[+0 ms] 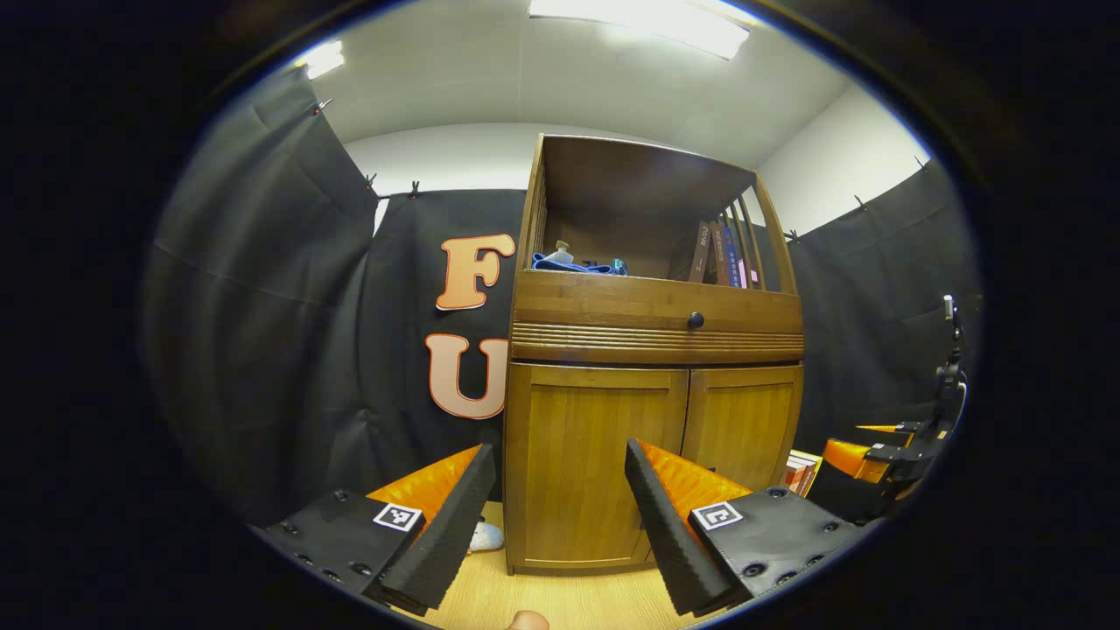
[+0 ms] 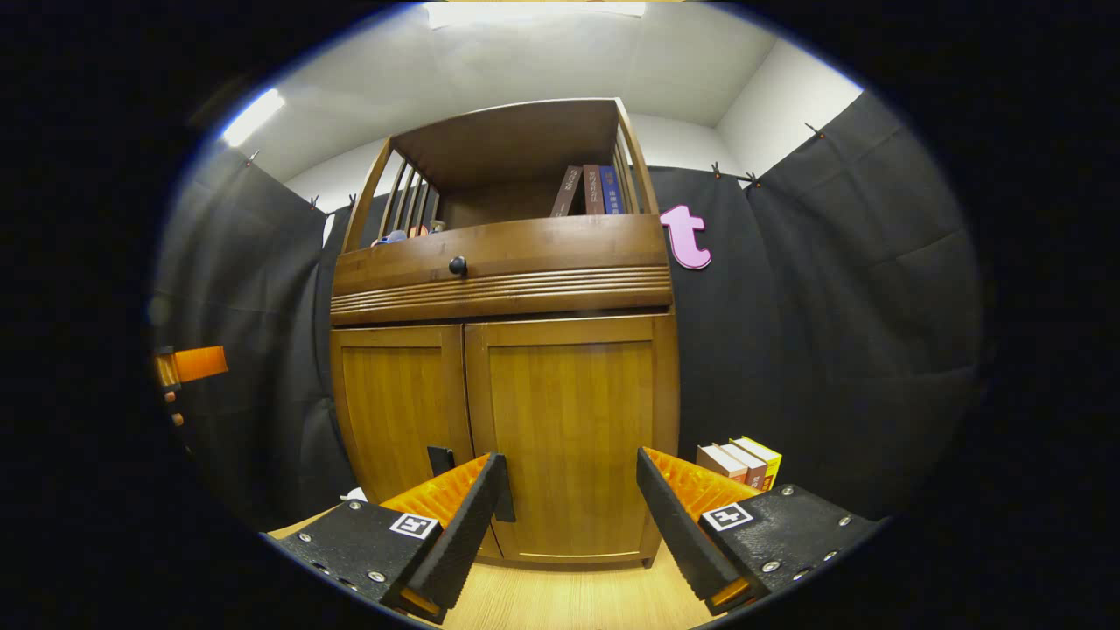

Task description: Open the right door of the double-door shoe cabinet with the right hand, and open the left door with the left hand.

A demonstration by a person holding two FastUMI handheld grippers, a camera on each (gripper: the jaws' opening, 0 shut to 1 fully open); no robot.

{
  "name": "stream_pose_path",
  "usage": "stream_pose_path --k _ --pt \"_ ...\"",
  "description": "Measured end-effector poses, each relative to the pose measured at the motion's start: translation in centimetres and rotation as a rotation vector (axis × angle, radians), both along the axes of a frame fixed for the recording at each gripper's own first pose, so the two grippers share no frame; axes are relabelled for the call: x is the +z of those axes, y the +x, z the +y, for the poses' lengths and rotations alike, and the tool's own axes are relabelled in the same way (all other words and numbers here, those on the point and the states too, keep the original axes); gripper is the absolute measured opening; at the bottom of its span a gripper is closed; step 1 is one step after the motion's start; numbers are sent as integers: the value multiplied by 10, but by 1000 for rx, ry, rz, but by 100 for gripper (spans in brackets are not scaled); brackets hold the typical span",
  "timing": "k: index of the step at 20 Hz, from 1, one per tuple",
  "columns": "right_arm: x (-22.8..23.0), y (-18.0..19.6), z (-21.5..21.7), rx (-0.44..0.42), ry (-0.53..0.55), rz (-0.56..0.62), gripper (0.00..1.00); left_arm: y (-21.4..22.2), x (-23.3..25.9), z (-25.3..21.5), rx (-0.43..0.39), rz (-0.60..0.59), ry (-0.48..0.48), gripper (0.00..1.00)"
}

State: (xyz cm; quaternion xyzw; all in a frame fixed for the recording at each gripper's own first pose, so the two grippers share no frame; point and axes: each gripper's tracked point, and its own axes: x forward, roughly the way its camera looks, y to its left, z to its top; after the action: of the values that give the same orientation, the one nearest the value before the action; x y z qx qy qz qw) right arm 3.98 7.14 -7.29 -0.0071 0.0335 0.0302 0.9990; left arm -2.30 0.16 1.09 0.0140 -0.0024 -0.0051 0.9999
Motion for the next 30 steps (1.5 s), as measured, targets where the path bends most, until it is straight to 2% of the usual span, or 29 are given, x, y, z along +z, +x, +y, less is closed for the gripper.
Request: stream_pose_path --k 5,11,13,14,17,19,21,22,23,24,25,26,27,28,29,30 --pt "-29 35 23 2 -35 -7 94 -2 2 11 31 1 7 94" --pt "-73 77 59 37 -22 26 94 -2 1 25 54 6 19 99" --pt "-91 92 69 46 -33 35 94 -1 2 32 62 -2 14 96" --pt "-100 98 74 47 -39 42 94 0 1 35 65 -3 11 99" --pt "-125 118 85 48 -51 71 94 5 -1 44 69 -2 2 96" --pt "-139 129 91 50 -54 92 94 8 -5 50 75 2 0 99" --pt "-150 140 96 54 -54 102 94 11 -8 57 80 5 -2 94" --pt "-154 143 97 53 -53 108 100 12 -8 60 83 6 -4 99" --pt "-159 145 97 51 -52 113 94 13 -9 62 85 6 -5 99" --pt "-163 147 98 49 -47 120 99 15 -9 64 89 4 -4 97" --pt "-166 151 101 50 -42 127 90 16 -9 66 96 0 1 96" --pt "-168 155 101 47 -38 134 92 16 -11 70 104 -2 7 96" --pt "-170 157 101 43 -33 136 84 16 -10 72 110 -5 12 96" --pt "-172 159 102 41 -27 137 80 16 -10 72 111 -6 14 96" --pt "-173 159 102 41 -18 139 83 16 -10 73 111 -5 14 94" --pt "-174 161 103 44 -9 144 73 15 -11 73 110 -2 14 94"
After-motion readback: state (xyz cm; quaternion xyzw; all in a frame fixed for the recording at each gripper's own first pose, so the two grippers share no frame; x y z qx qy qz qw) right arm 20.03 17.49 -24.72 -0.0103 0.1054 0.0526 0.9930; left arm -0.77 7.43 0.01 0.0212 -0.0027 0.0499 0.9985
